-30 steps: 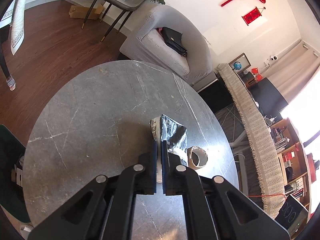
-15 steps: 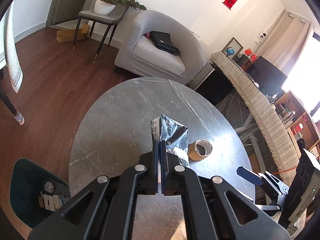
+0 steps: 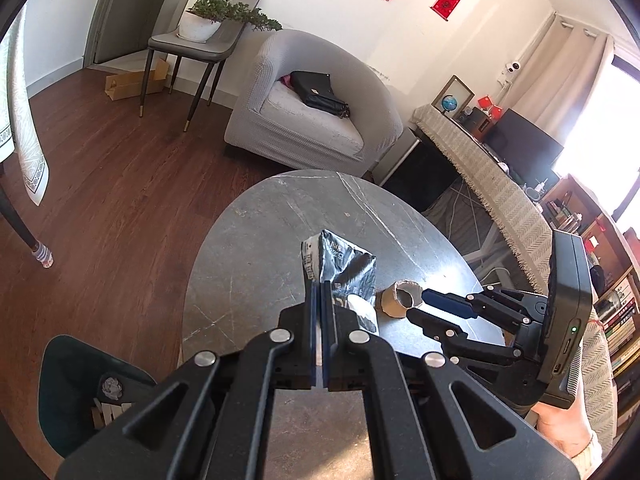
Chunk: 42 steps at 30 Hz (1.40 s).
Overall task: Collect trash
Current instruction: 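Lift the tissue pack with the left gripper while the right grasps the tape roll, then carry the tissue pack and tape roll over the green bin with both grippers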
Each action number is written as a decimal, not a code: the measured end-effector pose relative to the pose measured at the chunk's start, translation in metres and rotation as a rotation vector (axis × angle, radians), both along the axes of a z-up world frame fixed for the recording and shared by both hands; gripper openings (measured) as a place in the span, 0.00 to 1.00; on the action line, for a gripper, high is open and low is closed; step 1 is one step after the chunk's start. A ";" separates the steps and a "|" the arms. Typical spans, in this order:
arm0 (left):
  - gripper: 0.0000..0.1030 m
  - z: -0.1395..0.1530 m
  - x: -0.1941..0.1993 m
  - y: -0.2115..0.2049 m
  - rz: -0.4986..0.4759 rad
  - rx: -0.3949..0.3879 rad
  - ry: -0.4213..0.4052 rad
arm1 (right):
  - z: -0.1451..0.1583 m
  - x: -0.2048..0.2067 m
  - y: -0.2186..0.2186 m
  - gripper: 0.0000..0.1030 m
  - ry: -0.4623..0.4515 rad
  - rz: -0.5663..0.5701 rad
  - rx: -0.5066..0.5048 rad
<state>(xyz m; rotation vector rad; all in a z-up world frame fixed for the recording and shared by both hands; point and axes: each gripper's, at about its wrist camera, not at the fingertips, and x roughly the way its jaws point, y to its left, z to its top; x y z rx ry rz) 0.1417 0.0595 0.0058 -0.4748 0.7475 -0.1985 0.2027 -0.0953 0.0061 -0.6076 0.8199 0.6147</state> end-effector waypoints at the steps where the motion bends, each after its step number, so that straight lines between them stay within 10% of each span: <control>1: 0.02 0.000 0.000 0.002 0.000 -0.006 -0.002 | -0.002 0.001 0.003 0.21 0.001 0.005 -0.015; 12: 0.02 0.006 -0.009 0.017 0.014 -0.024 -0.019 | -0.019 0.012 0.015 0.05 0.035 -0.049 -0.081; 28: 0.02 0.021 -0.038 0.064 0.079 0.061 -0.050 | 0.017 -0.048 0.036 0.05 0.109 -0.106 0.299; 42: 0.02 -0.002 -0.059 0.122 0.144 0.186 0.021 | 0.026 -0.076 0.106 0.05 0.139 -0.031 0.359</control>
